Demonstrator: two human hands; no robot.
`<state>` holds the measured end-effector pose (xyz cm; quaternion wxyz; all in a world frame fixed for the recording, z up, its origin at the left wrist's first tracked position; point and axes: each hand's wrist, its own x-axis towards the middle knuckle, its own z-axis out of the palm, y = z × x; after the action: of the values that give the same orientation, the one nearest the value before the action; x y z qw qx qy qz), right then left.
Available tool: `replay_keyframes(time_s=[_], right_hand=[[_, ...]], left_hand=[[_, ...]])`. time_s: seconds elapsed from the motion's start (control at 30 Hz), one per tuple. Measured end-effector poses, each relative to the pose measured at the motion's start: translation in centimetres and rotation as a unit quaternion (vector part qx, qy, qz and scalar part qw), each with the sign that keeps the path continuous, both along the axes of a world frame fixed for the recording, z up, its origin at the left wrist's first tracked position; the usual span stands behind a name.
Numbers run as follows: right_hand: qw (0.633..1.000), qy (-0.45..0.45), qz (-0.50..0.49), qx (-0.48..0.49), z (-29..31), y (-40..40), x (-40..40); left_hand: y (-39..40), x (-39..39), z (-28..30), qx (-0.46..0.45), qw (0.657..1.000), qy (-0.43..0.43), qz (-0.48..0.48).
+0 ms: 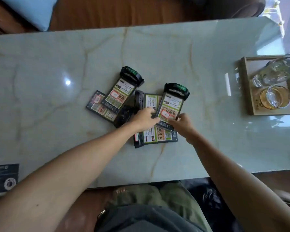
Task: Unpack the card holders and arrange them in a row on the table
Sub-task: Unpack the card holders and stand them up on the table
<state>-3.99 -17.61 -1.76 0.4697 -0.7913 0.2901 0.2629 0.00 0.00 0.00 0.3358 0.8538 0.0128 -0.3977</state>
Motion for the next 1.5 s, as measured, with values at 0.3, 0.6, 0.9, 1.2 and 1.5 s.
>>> replay_keyframes(time_s=[0.3,0.6,0.9,1.2,1.5], right_hand=[[0.975,0.087,-0.172,0.108,-1.5,-1.6,0.2],[0.971,-0.04,-0.22,0.082,1.9,-6.1,4.6],[0.945,-0.073,-0.249,0.2,6.3,-10.8,11.5],[0.942,-0.076,-0.2,0.257,5.7,-11.5,13.1],[0.968,0.025,-0.197,0.151,1.1,-9.2,6.0]], left_hand=[[-3.5,-0.3,-1.0,0.008,0.996,0.059,0.062],[-6.2,3.3,2.7,-0.102,0.979,-0.007,0.177],[-10.2,9.9,7.0,-0.191,0.948,-0.033,0.253],[-10.4,12.8,6.2,-0.18,0.943,-0.01,0.281],[-6.2,5.9,0.6,0.005,1.0,0.017,-0.019]])
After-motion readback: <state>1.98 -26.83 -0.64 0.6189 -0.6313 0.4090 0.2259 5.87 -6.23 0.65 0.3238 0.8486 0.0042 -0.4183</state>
